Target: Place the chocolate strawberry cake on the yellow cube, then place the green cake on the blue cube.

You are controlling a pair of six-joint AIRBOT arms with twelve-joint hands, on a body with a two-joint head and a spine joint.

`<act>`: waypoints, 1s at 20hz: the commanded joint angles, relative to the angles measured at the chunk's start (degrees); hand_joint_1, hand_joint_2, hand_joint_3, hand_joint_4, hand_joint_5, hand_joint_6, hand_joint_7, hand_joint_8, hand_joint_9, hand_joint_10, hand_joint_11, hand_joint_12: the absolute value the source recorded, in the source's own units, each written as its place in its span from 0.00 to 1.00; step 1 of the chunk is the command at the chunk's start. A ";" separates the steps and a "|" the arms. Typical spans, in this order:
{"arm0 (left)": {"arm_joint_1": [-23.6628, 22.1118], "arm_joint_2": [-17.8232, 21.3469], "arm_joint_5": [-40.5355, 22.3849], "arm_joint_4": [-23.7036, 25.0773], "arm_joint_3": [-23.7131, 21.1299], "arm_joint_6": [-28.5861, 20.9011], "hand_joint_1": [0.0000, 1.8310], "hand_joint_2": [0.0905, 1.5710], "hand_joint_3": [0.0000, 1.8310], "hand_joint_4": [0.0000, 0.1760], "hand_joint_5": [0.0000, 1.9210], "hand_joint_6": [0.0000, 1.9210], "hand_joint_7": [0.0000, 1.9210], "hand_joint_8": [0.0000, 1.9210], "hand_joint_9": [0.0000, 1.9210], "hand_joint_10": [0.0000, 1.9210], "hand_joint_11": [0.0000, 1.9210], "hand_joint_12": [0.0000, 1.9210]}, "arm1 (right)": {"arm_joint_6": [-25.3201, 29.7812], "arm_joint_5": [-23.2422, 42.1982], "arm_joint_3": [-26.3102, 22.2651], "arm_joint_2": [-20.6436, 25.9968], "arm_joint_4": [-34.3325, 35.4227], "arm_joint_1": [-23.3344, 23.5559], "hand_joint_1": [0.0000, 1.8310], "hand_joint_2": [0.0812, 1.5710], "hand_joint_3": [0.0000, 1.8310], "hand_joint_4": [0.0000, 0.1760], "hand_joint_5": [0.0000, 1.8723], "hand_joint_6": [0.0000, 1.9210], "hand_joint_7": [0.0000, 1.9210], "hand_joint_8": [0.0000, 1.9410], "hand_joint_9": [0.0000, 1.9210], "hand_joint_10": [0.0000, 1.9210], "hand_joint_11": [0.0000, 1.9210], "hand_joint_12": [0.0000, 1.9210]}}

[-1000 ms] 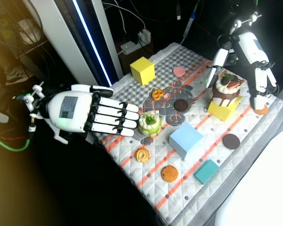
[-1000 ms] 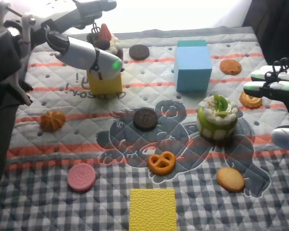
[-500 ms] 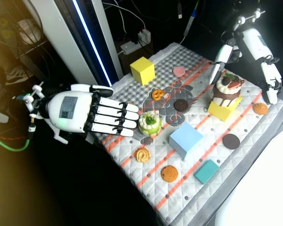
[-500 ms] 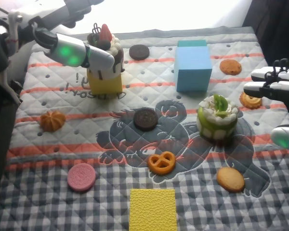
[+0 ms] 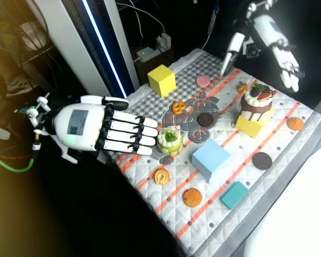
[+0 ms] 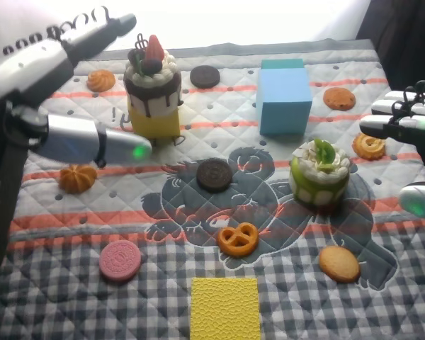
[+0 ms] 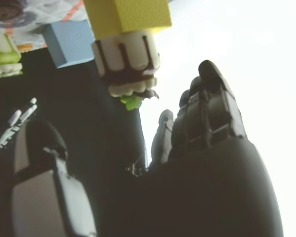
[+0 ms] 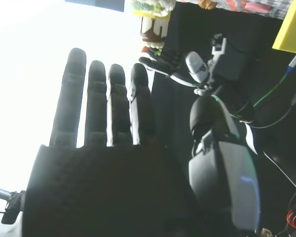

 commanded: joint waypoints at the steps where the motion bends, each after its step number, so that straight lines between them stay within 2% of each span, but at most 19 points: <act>1: 0.11 0.91 -10.10 1.44 -0.74 -0.39 0.41 0.45 0.00 1.00 0.00 0.00 0.00 0.00 0.00 0.00 0.00 0.10 | 0.43 7.26 0.36 -0.15 1.12 0.97 0.17 0.75 0.00 0.21 0.19 0.00 0.15 0.00 0.15 0.01 0.18 0.03; 2: 1.44 1.45 -12.24 1.48 -2.01 -0.39 0.42 0.44 0.00 1.00 0.00 0.00 0.00 0.00 0.00 0.00 0.00 0.06 | 0.43 7.26 0.63 -0.40 1.12 1.27 0.22 0.73 0.00 0.23 0.19 0.00 0.16 0.00 0.15 0.01 0.18 0.03; 3: 3.00 2.14 -14.58 1.55 -3.51 -0.39 0.43 0.44 0.00 1.00 0.00 0.00 0.00 0.00 0.00 0.00 0.00 0.01 | 0.43 7.24 0.91 -0.64 1.12 1.65 0.30 0.71 0.00 0.36 0.20 0.00 0.16 0.00 0.15 0.00 0.16 0.03; 4: 4.61 2.97 -16.47 1.59 -4.94 -0.39 0.43 0.44 0.00 1.00 0.00 0.00 0.00 0.00 0.00 0.00 0.00 0.00 | 0.43 6.78 1.24 -0.93 1.09 2.40 0.32 0.70 0.00 0.48 0.20 0.00 0.16 0.00 0.15 0.00 0.16 0.03; 5: 6.80 4.21 -18.94 1.54 -6.76 -0.43 0.42 0.45 0.00 0.98 0.00 0.00 0.00 0.00 0.00 0.00 0.00 0.00 | 0.43 5.56 1.85 -1.54 0.82 3.65 0.33 0.68 0.00 0.70 0.19 0.00 0.15 0.00 0.16 0.01 0.15 0.14; 6: 8.82 5.30 -21.19 1.16 -8.28 -0.60 0.44 0.46 0.00 0.92 0.00 0.00 0.00 0.00 0.00 0.00 0.00 0.00 | 0.43 3.94 2.52 -2.28 0.18 5.22 0.34 0.67 0.00 0.74 0.18 0.00 0.14 0.00 0.15 0.00 0.07 0.29; 7: 10.88 6.20 -22.83 0.68 -9.50 -0.64 0.44 0.47 0.01 0.93 0.00 0.00 0.00 0.00 0.00 0.00 0.00 0.00 | 0.43 2.35 3.11 -2.98 -0.47 6.60 0.37 0.65 0.00 0.66 0.18 0.00 0.13 0.00 0.15 0.00 0.02 0.46; 8: 13.20 6.95 -24.38 -0.12 -10.74 -0.64 0.44 0.47 0.01 0.88 0.00 0.00 0.00 0.00 0.00 0.00 0.00 0.00 | 0.43 0.74 3.82 -3.88 -1.08 8.04 0.37 0.64 0.00 0.66 0.18 0.00 0.13 0.00 0.15 0.00 0.00 0.51; 9: 15.37 7.34 -25.75 -1.16 -11.62 -0.65 0.43 0.46 0.00 0.98 0.00 0.00 0.00 0.00 0.00 0.00 0.00 0.00 | 0.43 -0.80 4.47 -4.74 -1.49 9.44 0.41 0.64 0.00 0.75 0.18 0.00 0.13 0.00 0.14 0.00 0.00 0.51; 10: 16.92 7.60 -26.94 -1.94 -12.38 -0.65 0.43 0.46 0.00 0.91 0.00 0.00 0.00 0.00 0.00 0.00 0.00 0.00 | 0.44 -1.94 5.07 -5.57 -1.76 10.48 0.44 0.64 0.00 0.78 0.18 0.00 0.14 0.00 0.15 0.00 0.00 0.52; 12: 19.14 8.01 -29.04 -2.99 -13.46 -0.66 0.43 0.46 0.00 0.86 0.00 0.00 0.00 0.00 0.00 0.00 0.00 0.00 | 0.45 -3.47 6.00 -6.74 -1.98 11.96 0.49 0.63 0.00 0.66 0.19 0.00 0.14 0.00 0.16 0.01 0.01 0.52; 13: 20.11 8.29 -30.15 -3.20 -14.07 -0.71 0.43 0.46 0.00 0.82 0.00 0.00 0.00 0.00 0.00 0.00 0.00 0.00 | 0.45 -4.47 6.59 -7.44 -2.10 12.83 0.52 0.63 0.00 0.54 0.19 0.00 0.15 0.00 0.18 0.00 0.02 0.51; 14: 20.72 8.45 -30.97 -3.29 -14.53 -0.74 0.44 0.46 0.00 0.87 0.00 0.00 0.00 0.00 0.00 0.00 0.00 0.00 | 0.45 -5.50 7.18 -8.07 -2.12 13.43 0.54 0.62 0.00 0.38 0.18 0.00 0.15 0.00 0.19 0.00 0.03 0.48; 15: 21.09 8.46 -31.51 -3.40 -14.76 -0.74 0.44 0.45 0.00 0.83 0.00 0.00 0.00 0.00 0.00 0.00 0.00 0.00 | 0.56 -6.56 7.82 -8.69 -2.06 14.03 0.54 0.62 0.00 0.26 0.18 0.00 0.17 0.00 0.19 0.00 0.05 0.42; 16: 21.42 8.46 -31.89 -3.53 -14.90 -0.75 0.44 0.45 0.00 0.84 0.00 0.00 0.00 0.00 0.00 0.00 0.00 0.00 | 1.07 -7.55 8.63 -9.43 -2.05 14.54 0.53 0.63 0.00 0.27 0.18 0.00 0.17 0.00 0.19 0.00 0.07 0.37; 17: 21.84 8.44 -32.23 -3.73 -15.02 -0.76 0.43 0.46 0.00 0.91 0.00 0.00 0.00 0.00 0.00 0.00 0.00 0.00 | 1.70 -8.58 9.58 -10.41 -2.06 15.09 0.52 0.63 0.00 0.25 0.19 0.00 0.21 0.00 0.22 0.00 0.10 0.34; 18: 22.06 8.44 -32.30 -3.81 -15.09 -0.77 0.43 0.46 0.00 0.95 0.00 0.00 0.00 0.00 0.00 0.00 0.00 0.00 | 1.73 -9.47 10.08 -11.00 -2.09 15.54 0.53 0.63 0.00 0.17 0.20 0.00 0.24 0.00 0.25 0.00 0.12 0.32; 19: 22.19 8.44 -32.32 -3.86 -15.13 -0.78 0.42 0.46 0.00 0.93 0.00 0.00 0.00 0.00 0.00 0.00 0.00 0.00 | 1.73 -10.01 10.36 -11.33 -2.13 15.79 0.54 0.62 0.00 0.33 0.21 0.00 0.25 0.00 0.26 0.00 0.13 0.32; 20: 22.30 8.44 -32.36 -3.94 -15.13 -0.79 0.43 0.46 0.00 0.95 0.00 0.00 0.00 0.00 0.00 0.00 0.00 0.00 | 1.73 -10.37 10.49 -11.54 -2.17 15.91 0.55 0.62 0.00 0.42 0.21 0.00 0.26 0.00 0.27 0.00 0.13 0.34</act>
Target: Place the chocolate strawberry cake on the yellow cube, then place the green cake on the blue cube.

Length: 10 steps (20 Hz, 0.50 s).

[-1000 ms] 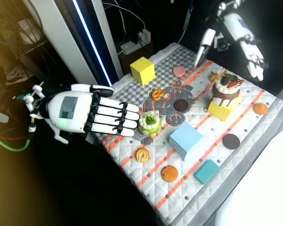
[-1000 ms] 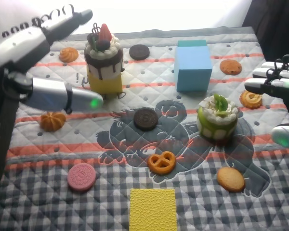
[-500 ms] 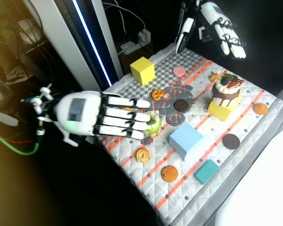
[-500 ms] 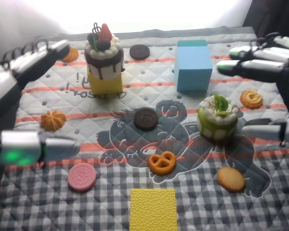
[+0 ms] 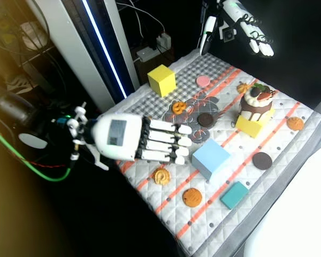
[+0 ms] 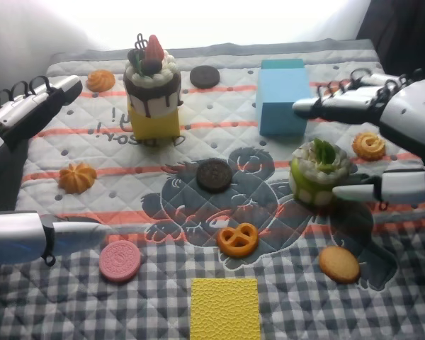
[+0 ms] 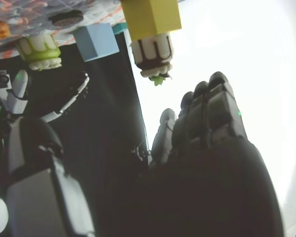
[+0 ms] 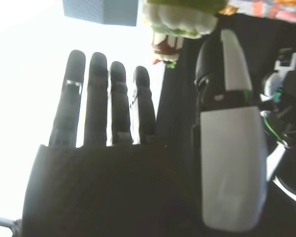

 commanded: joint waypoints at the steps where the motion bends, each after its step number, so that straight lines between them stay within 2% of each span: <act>1: -0.10 0.44 -7.29 1.25 0.00 -0.18 0.43 0.47 0.01 0.99 0.00 0.00 0.00 0.00 0.00 0.00 0.00 0.00 | 0.44 6.10 0.43 -0.01 0.90 0.91 0.57 0.62 0.00 0.50 0.22 0.00 0.26 0.00 0.27 0.00 0.11 0.37; 2: -0.06 0.44 -7.31 1.18 0.03 -0.18 0.44 0.47 0.01 1.00 0.00 0.00 0.00 0.00 0.00 0.00 0.00 0.00 | 0.44 5.78 0.51 -0.13 0.70 0.92 0.57 0.62 0.00 0.58 0.21 0.00 0.25 0.00 0.26 0.00 0.10 0.38; 3: -0.06 0.44 -7.32 1.15 0.05 -0.18 0.44 0.48 0.01 0.93 0.00 0.00 0.00 0.00 0.00 0.00 0.00 0.00 | 0.44 5.53 0.58 -0.21 0.55 0.96 0.56 0.62 0.00 0.62 0.20 0.00 0.24 0.00 0.25 0.00 0.09 0.38; 5: -0.06 0.44 -7.32 1.06 0.12 -0.18 0.43 0.48 0.01 0.89 0.00 0.00 0.00 0.00 0.00 0.00 0.00 0.00 | 0.44 4.73 0.88 -0.59 0.24 1.16 0.55 0.63 0.00 0.58 0.20 0.00 0.23 0.00 0.25 0.00 0.07 0.44; 6: -0.06 0.41 -7.32 1.00 0.17 -0.18 0.44 0.48 0.01 0.82 0.00 0.00 0.00 0.00 0.00 0.00 0.00 0.00 | 0.44 4.06 1.21 -1.03 -0.11 1.52 0.54 0.63 0.00 0.56 0.20 0.00 0.22 0.00 0.24 0.00 0.06 0.46; 8: -0.03 0.38 -7.26 0.97 0.23 -0.18 0.44 0.47 0.00 0.83 0.00 0.00 0.00 0.00 0.00 0.00 0.00 0.00 | 0.44 2.76 1.77 -1.72 -0.86 2.31 0.56 0.63 0.00 0.39 0.21 0.00 0.24 0.00 0.26 0.00 0.08 0.46; 9: -0.01 0.40 -7.14 0.97 0.27 -0.18 0.42 0.47 0.00 0.85 0.00 0.00 0.00 0.00 0.00 0.00 0.00 0.00 | 0.44 1.85 2.14 -2.12 -1.34 2.86 0.56 0.63 0.00 0.48 0.21 0.00 0.24 0.00 0.27 0.01 0.10 0.46; 10: 0.00 0.40 -7.07 0.96 0.32 -0.18 0.43 0.48 0.00 0.85 0.00 0.00 0.00 0.00 0.00 0.00 0.00 0.00 | 0.44 1.37 2.43 -2.42 -1.57 3.17 0.57 0.63 0.00 0.43 0.22 0.00 0.24 0.00 0.28 0.01 0.10 0.46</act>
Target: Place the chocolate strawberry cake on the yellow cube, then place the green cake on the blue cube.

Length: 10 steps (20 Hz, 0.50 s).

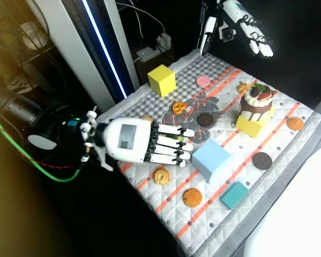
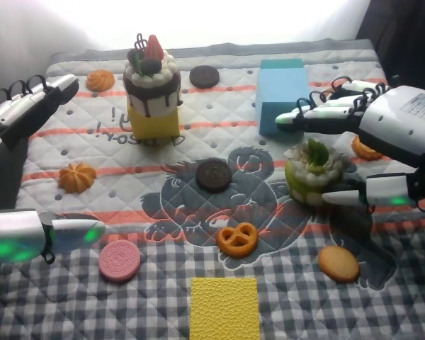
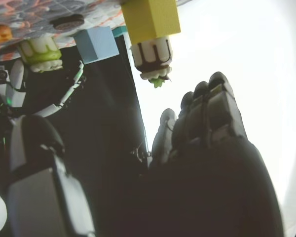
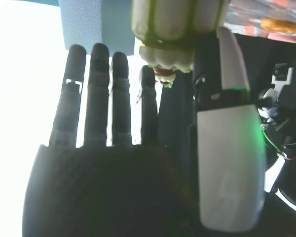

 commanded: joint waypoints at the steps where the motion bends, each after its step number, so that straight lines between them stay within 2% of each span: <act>1: -0.07 0.39 -6.87 1.12 0.38 -0.18 0.43 0.48 0.00 0.85 0.00 0.00 0.00 0.00 0.00 0.00 0.00 0.00 | 0.42 5.28 0.54 -0.48 0.60 1.16 0.56 0.63 0.00 0.49 0.22 0.00 0.24 0.00 0.28 0.01 0.11 0.47; 3: -0.04 0.36 -6.84 1.04 0.42 -0.19 0.41 0.48 0.00 0.93 0.00 0.00 0.00 0.00 0.00 0.00 0.00 0.00 | 0.42 3.93 1.00 -0.91 0.22 1.39 0.58 0.64 0.00 0.45 0.22 0.00 0.25 0.00 0.29 0.01 0.11 0.47; 4: -0.02 0.37 -6.81 1.04 0.42 -0.19 0.41 0.48 0.00 0.97 0.00 0.00 0.00 0.00 0.00 0.00 0.00 0.00 | 0.42 3.39 1.06 -0.96 0.07 1.39 0.59 0.63 0.00 0.46 0.22 0.00 0.26 0.01 0.30 0.01 0.12 0.47; 5: 0.00 0.38 -6.81 1.04 0.42 -0.19 0.42 0.48 0.00 0.97 0.00 0.00 0.00 0.00 0.00 0.00 0.00 0.00 | 0.43 2.98 1.07 -0.96 -0.12 1.39 0.58 0.64 0.00 0.51 0.23 0.00 0.28 0.00 0.32 0.01 0.12 0.49; 7: 0.20 0.40 -6.81 0.82 0.40 -0.20 0.42 0.48 0.00 0.93 0.00 0.00 0.00 0.00 0.00 0.00 0.00 0.00 | 0.79 2.76 1.06 -0.95 -0.69 1.37 0.58 0.65 0.00 0.21 0.27 0.00 0.33 0.00 0.37 0.01 0.15 0.54; 8: 0.35 0.41 -6.81 0.65 0.39 -0.20 0.41 0.47 0.00 0.97 0.00 0.00 0.00 0.00 0.00 0.00 0.00 0.00 | 0.95 2.75 1.06 -0.94 -0.89 1.37 0.60 0.65 0.00 0.02 0.31 0.00 0.38 0.01 0.41 0.02 0.17 0.56; 9: 0.47 0.41 -6.82 0.53 0.39 -0.21 0.42 0.48 0.00 0.96 0.00 0.00 0.00 0.00 0.00 0.00 0.00 0.00 | 0.97 2.75 1.02 -0.93 -0.96 1.37 0.63 0.63 0.00 0.00 0.39 0.01 0.45 0.02 0.47 0.06 0.22 0.65; 10: 0.59 0.41 -6.83 0.40 0.39 -0.32 0.41 0.48 0.00 0.95 0.00 0.00 0.00 0.00 0.00 0.00 0.00 0.00 | 0.97 2.75 0.99 -0.91 -1.05 1.37 0.65 0.63 0.00 0.00 0.43 0.01 0.50 0.02 0.48 0.16 0.24 0.70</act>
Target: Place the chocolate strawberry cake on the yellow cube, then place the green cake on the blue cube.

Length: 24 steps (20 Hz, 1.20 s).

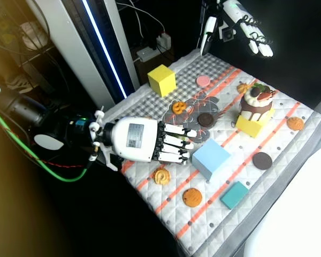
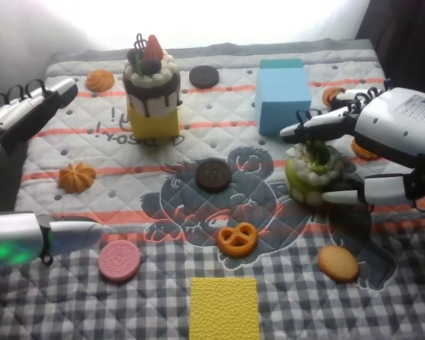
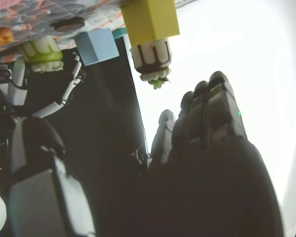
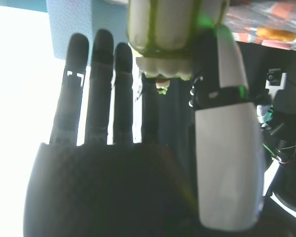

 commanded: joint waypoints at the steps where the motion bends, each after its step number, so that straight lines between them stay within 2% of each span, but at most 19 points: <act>1: -0.10 0.41 -6.91 0.94 0.33 -0.53 0.41 0.48 0.00 0.95 0.00 0.00 0.00 0.00 0.00 0.00 0.00 0.00 | -0.11 4.43 0.09 -0.34 0.55 0.80 0.69 0.67 0.00 0.00 0.50 0.32 0.55 0.43 0.51 0.25 0.31 0.69; 2: -0.01 0.43 -6.96 0.94 0.33 -0.88 0.41 0.48 0.00 0.95 0.00 0.00 0.00 0.00 0.00 0.00 0.00 0.00 | -0.11 4.45 -0.05 -0.27 0.55 0.80 0.69 0.70 0.00 0.00 0.47 0.45 0.52 0.58 0.49 0.39 0.34 0.73; 3: 0.07 0.45 -7.05 0.94 0.34 -1.21 0.42 0.48 0.00 0.90 0.00 0.00 0.00 0.00 0.00 0.00 0.00 0.00 | -0.11 4.46 -0.24 0.05 0.50 0.80 0.69 0.71 0.00 0.00 0.46 0.48 0.52 0.60 0.49 0.47 0.39 0.71; 4: 0.11 0.45 -7.09 0.89 0.34 -1.33 0.43 0.49 0.00 0.94 0.00 0.00 0.00 0.00 0.00 0.00 0.00 0.00 | -0.11 4.78 -0.43 0.44 0.40 0.81 0.74 0.70 0.00 0.00 0.46 0.46 0.51 0.57 0.49 0.64 0.40 0.72; 5: 0.13 0.45 -7.09 0.86 0.34 -1.36 0.43 0.48 0.00 0.89 0.00 0.00 0.00 0.00 0.00 0.00 0.00 0.00 | -0.10 5.64 -0.71 0.87 0.35 0.81 0.75 0.70 0.00 0.00 0.46 0.54 0.51 0.51 0.47 0.66 0.39 0.69; 7: 0.26 0.44 -7.08 0.73 0.32 -1.36 0.43 0.48 0.00 0.90 0.00 0.00 0.00 0.00 0.00 0.00 0.00 0.00 | 0.24 9.51 -1.76 2.67 0.34 0.83 0.74 0.71 0.00 0.00 0.48 0.56 0.47 0.56 0.43 0.69 0.33 0.77; 8: 0.37 0.44 -7.09 0.61 0.31 -1.39 0.43 0.48 0.00 0.88 0.00 0.00 0.00 0.00 0.00 0.00 0.00 0.00 | 0.31 11.63 -2.42 3.89 0.34 1.06 0.67 0.74 0.00 0.00 0.41 0.67 0.48 0.58 0.40 0.63 0.30 0.81; 9: 0.49 0.44 -7.09 0.51 0.32 -1.53 0.44 0.49 0.00 0.83 0.00 0.00 0.00 0.00 0.00 0.00 0.00 0.00 | 0.31 13.70 -3.06 5.29 0.34 1.60 0.72 0.74 0.00 0.00 0.41 0.65 0.48 0.59 0.40 0.70 0.25 0.83; 10: 0.56 0.44 -7.09 0.47 0.33 -1.68 0.44 0.49 0.00 0.76 0.00 0.00 0.00 0.00 0.00 0.00 0.00 0.00 | 0.31 15.02 -3.40 6.15 0.34 1.93 0.72 0.76 0.00 0.00 0.43 0.62 0.43 0.68 0.34 0.79 0.17 0.87; 11: 0.64 0.44 -7.09 0.40 0.34 -1.82 0.44 0.49 0.00 0.74 0.00 0.00 0.00 0.00 0.00 0.00 0.00 0.00 | 0.31 16.41 -3.69 7.02 0.35 2.46 0.73 0.78 0.00 0.00 0.43 0.55 0.37 0.79 0.31 0.87 0.17 0.93; 12: 0.71 0.44 -7.09 0.27 0.33 -1.86 0.43 0.49 0.00 0.71 0.00 0.00 0.00 0.00 0.00 0.00 0.00 0.00 | 0.31 17.58 -3.77 7.72 0.37 3.49 0.73 0.77 0.00 0.00 0.44 0.54 0.39 0.76 0.34 0.85 0.22 0.92; 14: 0.92 0.44 -7.20 -0.02 0.33 -1.87 0.42 0.49 0.00 0.81 0.00 0.00 0.00 0.00 0.00 0.00 0.00 0.00 | 0.30 18.15 -3.07 7.94 0.39 6.22 0.67 0.73 0.00 0.00 0.46 0.54 0.47 0.67 0.39 0.66 0.32 0.85; 15: 1.04 0.44 -7.25 -0.14 0.34 -1.88 0.42 0.49 0.00 0.77 0.00 0.00 0.00 0.00 0.00 0.00 0.00 0.00 | 0.30 18.12 -2.28 7.34 0.46 7.76 0.65 0.73 0.00 0.01 0.48 0.55 0.45 0.65 0.37 0.58 0.31 0.78; 16: 1.05 0.44 -7.24 -0.20 0.37 -1.88 0.41 0.48 0.00 0.77 0.00 0.00 0.00 0.00 0.00 0.00 0.00 0.00 | 0.30 18.03 -1.25 6.32 0.91 9.09 0.72 0.73 0.00 0.00 0.48 0.60 0.45 0.60 0.40 0.65 0.32 0.73; 17: 1.04 0.43 -7.16 -0.22 0.44 -1.88 0.40 0.48 0.00 0.76 0.00 0.00 0.00 0.00 0.00 0.00 0.00 0.00 | 0.30 17.31 0.05 4.80 1.49 10.68 0.73 0.71 0.00 0.00 0.51 0.54 0.47 0.56 0.41 0.68 0.34 0.75; 18: 1.04 0.42 -7.07 -0.22 0.49 -1.88 0.40 0.48 0.00 0.75 0.00 0.00 0.00 0.00 0.00 0.00 0.00 0.00 | 0.30 16.17 1.00 3.64 1.68 11.89 0.74 0.70 0.00 0.00 0.52 0.54 0.50 0.52 0.44 0.64 0.32 0.70; 19: 1.02 0.42 -7.00 -0.22 0.56 -1.88 0.41 0.48 0.00 0.76 0.00 0.00 0.00 0.00 0.00 0.00 0.00 0.00 | 0.30 14.75 2.06 2.33 1.73 13.22 0.74 0.69 0.00 0.00 0.48 0.57 0.52 0.48 0.48 0.60 0.37 0.64; 21: 1.01 0.40 -6.79 -0.15 0.70 -1.88 0.42 0.48 0.00 0.82 0.00 0.00 0.00 0.00 0.00 0.00 0.00 0.00 | 0.30 8.68 5.40 -1.86 1.83 16.34 0.75 0.68 0.00 0.00 0.49 0.54 0.55 0.44 0.52 0.57 0.44 0.62; 24: 0.94 0.30 -6.73 0.01 0.85 -1.90 0.42 0.48 0.00 0.85 0.00 0.00 0.00 0.00 0.00 0.00 0.00 0.00 | 0.30 5.10 7.56 -4.12 2.63 17.14 0.74 0.69 0.00 0.00 0.52 0.53 0.49 0.51 0.48 0.61 0.41 0.67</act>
